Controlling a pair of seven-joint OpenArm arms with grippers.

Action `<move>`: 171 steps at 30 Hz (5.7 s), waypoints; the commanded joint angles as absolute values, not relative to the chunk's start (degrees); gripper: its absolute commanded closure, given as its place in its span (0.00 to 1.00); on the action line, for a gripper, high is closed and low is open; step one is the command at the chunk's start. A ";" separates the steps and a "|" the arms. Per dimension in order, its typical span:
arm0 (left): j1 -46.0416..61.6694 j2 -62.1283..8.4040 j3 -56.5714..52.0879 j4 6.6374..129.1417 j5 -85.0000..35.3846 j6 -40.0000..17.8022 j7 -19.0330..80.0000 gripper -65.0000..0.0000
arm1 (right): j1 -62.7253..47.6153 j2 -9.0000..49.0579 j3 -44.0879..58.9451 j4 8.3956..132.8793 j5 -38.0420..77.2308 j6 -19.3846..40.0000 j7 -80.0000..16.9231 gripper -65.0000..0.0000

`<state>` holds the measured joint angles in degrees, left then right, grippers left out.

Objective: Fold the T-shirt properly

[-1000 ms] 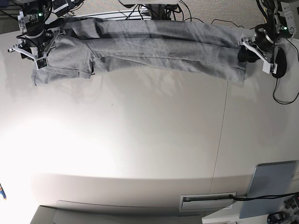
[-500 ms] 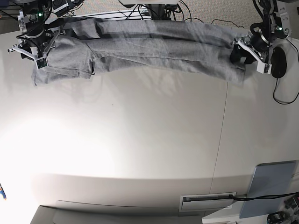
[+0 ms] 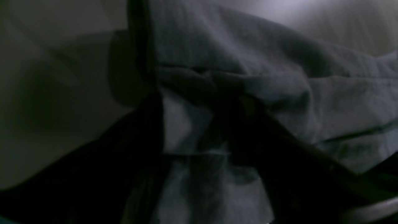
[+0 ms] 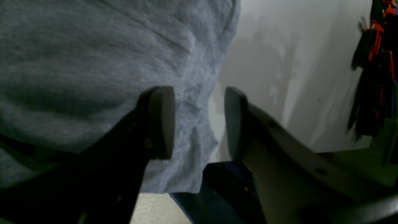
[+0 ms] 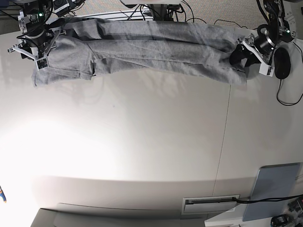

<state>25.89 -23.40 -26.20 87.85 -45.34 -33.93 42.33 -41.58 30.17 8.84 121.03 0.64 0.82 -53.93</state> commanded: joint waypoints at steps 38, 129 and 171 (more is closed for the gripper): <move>26.65 -25.39 -29.39 87.05 -48.16 -35.48 39.86 0.52 | -41.76 30.98 9.50 121.89 -0.05 0.14 -52.97 0.60; 36.97 -16.62 5.91 129.45 -30.02 -5.28 42.00 1.00 | -41.76 30.98 9.50 121.89 -3.51 0.12 -53.58 0.60; 35.05 -15.88 9.80 124.77 -18.33 -7.14 35.83 0.48 | -41.91 30.96 17.10 121.78 13.30 3.51 -43.16 0.60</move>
